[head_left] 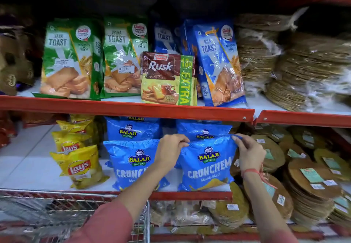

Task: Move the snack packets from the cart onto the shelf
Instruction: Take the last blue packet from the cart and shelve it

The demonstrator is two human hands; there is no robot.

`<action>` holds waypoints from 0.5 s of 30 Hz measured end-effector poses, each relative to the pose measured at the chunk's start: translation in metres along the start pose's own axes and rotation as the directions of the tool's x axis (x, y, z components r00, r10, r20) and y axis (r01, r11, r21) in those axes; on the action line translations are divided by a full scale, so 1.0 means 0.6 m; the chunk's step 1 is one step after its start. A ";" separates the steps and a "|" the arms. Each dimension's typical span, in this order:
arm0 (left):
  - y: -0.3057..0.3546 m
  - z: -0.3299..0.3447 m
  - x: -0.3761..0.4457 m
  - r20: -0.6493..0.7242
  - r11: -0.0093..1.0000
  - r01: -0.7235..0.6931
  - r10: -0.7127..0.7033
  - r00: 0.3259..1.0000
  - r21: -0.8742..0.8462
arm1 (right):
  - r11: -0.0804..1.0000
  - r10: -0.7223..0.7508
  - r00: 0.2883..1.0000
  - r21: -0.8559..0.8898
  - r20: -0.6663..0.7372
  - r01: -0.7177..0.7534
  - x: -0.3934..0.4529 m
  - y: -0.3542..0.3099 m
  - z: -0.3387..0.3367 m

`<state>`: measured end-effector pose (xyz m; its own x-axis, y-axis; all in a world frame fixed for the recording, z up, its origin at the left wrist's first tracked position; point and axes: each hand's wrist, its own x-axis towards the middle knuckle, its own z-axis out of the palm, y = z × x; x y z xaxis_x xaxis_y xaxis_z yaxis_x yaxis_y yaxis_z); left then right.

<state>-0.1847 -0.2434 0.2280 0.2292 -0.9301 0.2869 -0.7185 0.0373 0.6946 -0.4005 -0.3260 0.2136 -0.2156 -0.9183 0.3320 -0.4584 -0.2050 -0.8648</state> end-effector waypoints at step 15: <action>-0.109 -0.143 -0.059 -0.112 0.977 -0.214 0.210 0.971 -0.021 | 0.897 -0.393 0.898 -0.134 0.197 0.422 -0.123 -0.149 0.129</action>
<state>-0.0893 -0.1816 0.2288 0.1452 -0.8547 0.4984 -0.7366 0.2429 0.6312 -0.2768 -0.2663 0.2374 0.1568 -0.8108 0.5640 -0.6176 -0.5261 -0.5847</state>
